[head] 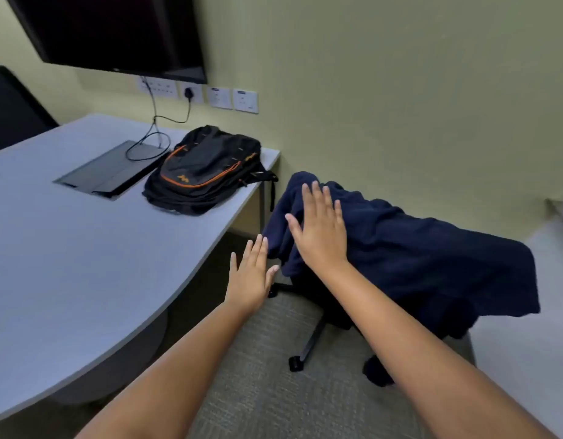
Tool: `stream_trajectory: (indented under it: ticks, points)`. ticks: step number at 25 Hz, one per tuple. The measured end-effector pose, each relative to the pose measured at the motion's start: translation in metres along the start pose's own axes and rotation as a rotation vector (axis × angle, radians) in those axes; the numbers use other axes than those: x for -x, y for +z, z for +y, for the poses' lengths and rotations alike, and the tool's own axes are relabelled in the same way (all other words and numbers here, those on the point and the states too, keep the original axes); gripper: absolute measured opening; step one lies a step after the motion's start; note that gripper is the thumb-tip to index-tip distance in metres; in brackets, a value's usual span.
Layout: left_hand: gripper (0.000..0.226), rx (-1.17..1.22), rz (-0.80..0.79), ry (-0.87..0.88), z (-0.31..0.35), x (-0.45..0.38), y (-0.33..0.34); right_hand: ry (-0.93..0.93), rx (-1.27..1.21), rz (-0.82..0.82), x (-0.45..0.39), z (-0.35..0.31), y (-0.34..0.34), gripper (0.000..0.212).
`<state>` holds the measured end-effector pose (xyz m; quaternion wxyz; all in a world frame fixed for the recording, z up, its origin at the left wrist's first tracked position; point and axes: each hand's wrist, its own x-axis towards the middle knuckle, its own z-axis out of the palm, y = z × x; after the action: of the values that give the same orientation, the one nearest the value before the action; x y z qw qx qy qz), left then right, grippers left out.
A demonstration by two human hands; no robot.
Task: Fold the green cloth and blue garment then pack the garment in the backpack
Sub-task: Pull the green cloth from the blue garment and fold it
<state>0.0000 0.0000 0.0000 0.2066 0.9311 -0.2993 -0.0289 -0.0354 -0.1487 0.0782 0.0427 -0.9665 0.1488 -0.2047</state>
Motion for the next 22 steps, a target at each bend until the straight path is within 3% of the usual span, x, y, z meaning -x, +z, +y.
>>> stream_trajectory:
  ticks: [5,9,11,15,19,22]
  points:
    - [0.062,-0.018,0.146,0.219,0.054,-0.039,-0.012,0.25,0.051,0.051,-0.002,0.089,-0.027,0.057]
    - [0.056,-0.084,0.237,0.471,0.094,-0.072,-0.024,0.204,-0.01,-0.043,0.006,0.123,-0.045,0.051]
    - [0.052,-0.15,0.181,0.566,0.117,-0.087,-0.028,0.179,-0.038,-0.093,0.004,0.126,-0.049,0.046]
    - [0.047,-0.194,0.025,0.529,0.152,-0.105,-0.032,0.199,-0.127,-0.132,0.006,0.131,-0.052,0.045]
    - [0.055,-0.174,-0.145,0.594,0.164,-0.112,-0.028,0.302,-0.407,-0.024,0.014,0.141,-0.055,0.049]
    - [0.043,-0.092,-0.047,0.583,0.172,-0.113,-0.017,0.373,-0.567,0.032,0.015,0.148,-0.06,0.05]
